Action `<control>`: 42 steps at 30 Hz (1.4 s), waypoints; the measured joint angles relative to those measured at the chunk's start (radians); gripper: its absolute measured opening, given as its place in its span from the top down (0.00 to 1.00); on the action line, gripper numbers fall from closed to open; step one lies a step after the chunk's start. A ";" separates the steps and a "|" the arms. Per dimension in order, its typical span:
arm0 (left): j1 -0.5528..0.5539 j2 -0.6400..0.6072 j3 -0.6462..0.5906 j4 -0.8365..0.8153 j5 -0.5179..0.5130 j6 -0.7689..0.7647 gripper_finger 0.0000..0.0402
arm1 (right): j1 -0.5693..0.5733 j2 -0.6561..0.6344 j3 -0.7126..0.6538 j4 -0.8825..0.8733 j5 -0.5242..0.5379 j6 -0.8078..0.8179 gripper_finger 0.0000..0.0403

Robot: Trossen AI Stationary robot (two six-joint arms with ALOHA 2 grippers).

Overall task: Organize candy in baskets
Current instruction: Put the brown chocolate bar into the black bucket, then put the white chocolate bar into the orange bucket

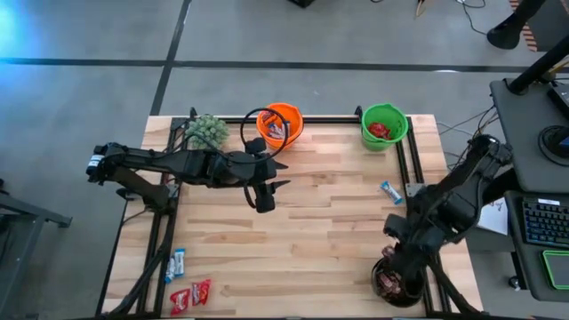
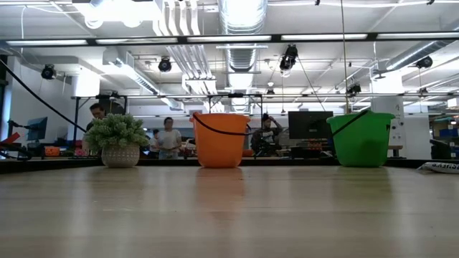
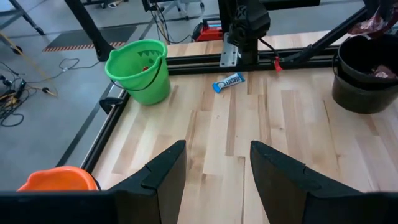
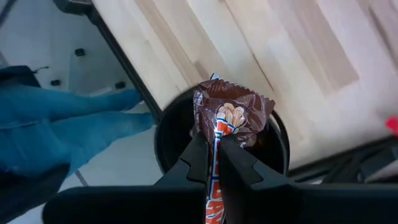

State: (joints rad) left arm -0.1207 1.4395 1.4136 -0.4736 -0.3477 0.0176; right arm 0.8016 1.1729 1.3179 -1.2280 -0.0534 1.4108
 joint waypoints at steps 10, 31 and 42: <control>0.000 0.000 0.000 0.000 0.000 0.025 0.60 | 0.123 0.059 -0.030 0.059 -0.006 0.142 0.98; 0.000 0.001 0.000 0.001 0.000 0.056 0.60 | 0.141 0.242 -0.031 0.114 -0.190 0.079 0.83; 0.000 0.001 0.000 0.000 0.000 0.053 0.60 | 0.140 0.221 -0.031 -0.337 -0.002 0.166 0.73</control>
State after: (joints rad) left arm -0.1207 1.4403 1.4136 -0.4736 -0.3481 0.0704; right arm 0.9420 1.3935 1.2873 -1.5648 -0.0551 1.5771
